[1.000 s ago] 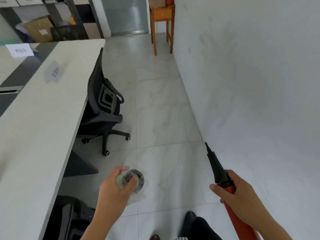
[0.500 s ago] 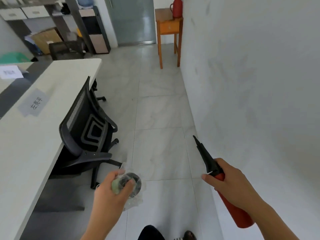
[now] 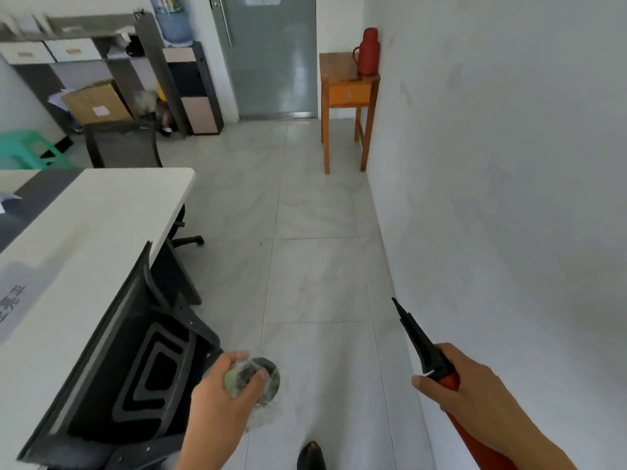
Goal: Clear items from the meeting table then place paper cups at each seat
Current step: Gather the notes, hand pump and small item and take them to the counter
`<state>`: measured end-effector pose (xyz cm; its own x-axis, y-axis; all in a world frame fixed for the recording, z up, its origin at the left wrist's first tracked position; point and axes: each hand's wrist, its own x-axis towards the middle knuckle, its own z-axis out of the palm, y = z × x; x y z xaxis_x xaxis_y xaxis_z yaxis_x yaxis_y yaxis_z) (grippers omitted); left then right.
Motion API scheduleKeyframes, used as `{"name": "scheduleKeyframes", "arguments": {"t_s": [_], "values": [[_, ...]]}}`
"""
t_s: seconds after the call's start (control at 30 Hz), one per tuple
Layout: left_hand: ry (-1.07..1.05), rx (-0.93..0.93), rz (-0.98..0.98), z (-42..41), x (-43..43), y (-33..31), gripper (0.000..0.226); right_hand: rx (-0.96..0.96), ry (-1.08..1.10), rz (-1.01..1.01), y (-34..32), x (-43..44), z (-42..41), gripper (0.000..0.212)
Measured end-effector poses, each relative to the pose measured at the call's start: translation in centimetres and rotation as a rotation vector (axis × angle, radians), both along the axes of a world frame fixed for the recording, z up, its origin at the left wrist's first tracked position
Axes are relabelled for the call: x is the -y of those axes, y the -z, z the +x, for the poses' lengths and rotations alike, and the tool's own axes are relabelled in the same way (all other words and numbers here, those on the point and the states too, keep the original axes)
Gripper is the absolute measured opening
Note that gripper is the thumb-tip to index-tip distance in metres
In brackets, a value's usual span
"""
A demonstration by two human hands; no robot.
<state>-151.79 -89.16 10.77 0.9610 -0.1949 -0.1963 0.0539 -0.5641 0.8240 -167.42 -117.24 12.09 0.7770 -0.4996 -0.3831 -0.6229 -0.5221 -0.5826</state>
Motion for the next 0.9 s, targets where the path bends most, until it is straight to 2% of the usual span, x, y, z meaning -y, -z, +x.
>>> {"name": "scheduleKeyframes", "arguments": {"t_s": [0.17,0.3,0.47,0.6,0.77,0.9], "values": [[0.101,0.023,0.024,11.3,7.4,-1.3,0.019,0.028,0.063,0.029,-1.0,5.7,8.5,0.023],[0.135,0.008,0.043,19.1,14.2,-0.5,0.019,-0.031,0.071,0.047,0.7,11.6,15.7,0.025],[0.094,0.009,0.062,28.8,23.0,0.7,0.021,-0.054,0.031,0.008,1.9,21.4,26.6,0.027],[0.044,0.026,0.02,36.2,28.7,-0.7,0.022,-0.033,-0.044,-0.028,0.1,28.4,37.4,0.03],[-0.087,0.014,-0.014,44.3,31.4,-0.8,0.021,-0.003,-0.201,-0.065,-2.6,33.7,50.8,0.03],[-0.169,-0.018,0.007,51.8,31.9,0.9,0.02,0.001,-0.282,-0.073,-1.7,35.1,60.5,0.031]]}}
